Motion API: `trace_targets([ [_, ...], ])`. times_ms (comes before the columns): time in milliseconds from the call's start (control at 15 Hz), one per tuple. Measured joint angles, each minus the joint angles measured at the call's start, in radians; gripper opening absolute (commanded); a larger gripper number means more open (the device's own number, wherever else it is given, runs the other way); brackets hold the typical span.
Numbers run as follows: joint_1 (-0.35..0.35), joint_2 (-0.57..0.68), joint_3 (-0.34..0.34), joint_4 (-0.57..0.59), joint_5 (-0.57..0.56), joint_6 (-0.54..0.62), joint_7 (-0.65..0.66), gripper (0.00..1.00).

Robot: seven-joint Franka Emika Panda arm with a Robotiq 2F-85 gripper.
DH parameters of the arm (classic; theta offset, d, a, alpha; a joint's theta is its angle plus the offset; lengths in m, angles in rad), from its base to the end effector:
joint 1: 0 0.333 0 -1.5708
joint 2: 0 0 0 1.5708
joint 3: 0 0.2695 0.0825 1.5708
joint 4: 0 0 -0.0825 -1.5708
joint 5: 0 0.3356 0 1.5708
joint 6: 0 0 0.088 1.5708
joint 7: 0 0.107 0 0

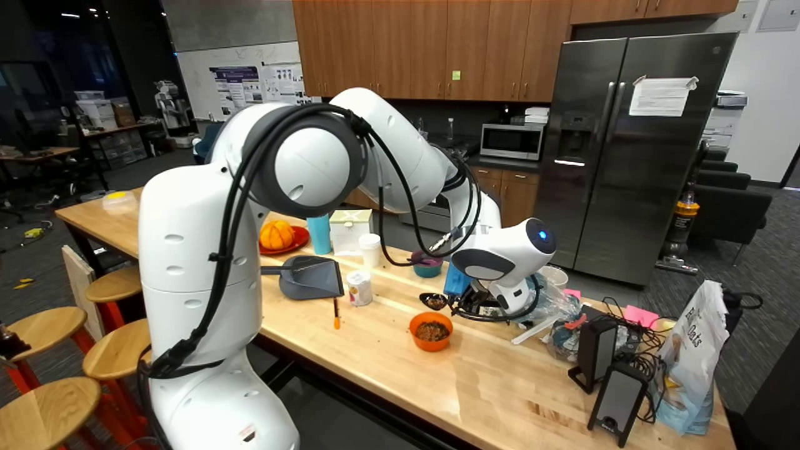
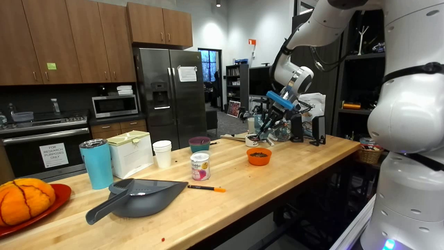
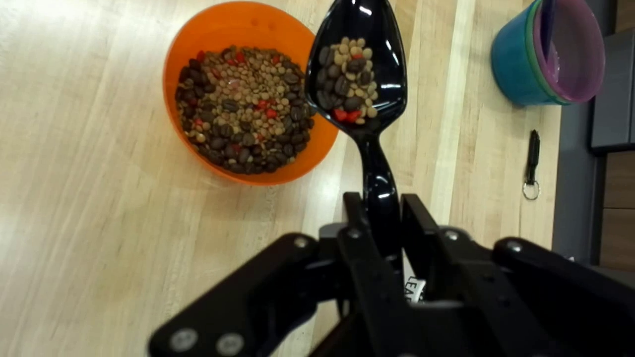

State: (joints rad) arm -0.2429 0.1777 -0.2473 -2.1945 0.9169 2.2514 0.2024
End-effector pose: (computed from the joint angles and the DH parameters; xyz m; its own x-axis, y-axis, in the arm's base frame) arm 0.4551 -0.2177 0.2925 0.3133 -0.8761 -0.3666 -0.8776 -0.1196 -0.4642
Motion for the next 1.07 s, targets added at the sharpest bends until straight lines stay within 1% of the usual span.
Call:
trace_targets([
  [333, -0.002, 0.000, 0.000, -0.012, 0.049, 0.024, -0.047, 0.06],
  [667, -0.004, 0.004, 0.000, -0.024, 0.126, 0.041, -0.137, 0.06],
  [1067, -0.008, 0.006, 0.000, -0.032, 0.185, 0.052, -0.213, 0.06],
])
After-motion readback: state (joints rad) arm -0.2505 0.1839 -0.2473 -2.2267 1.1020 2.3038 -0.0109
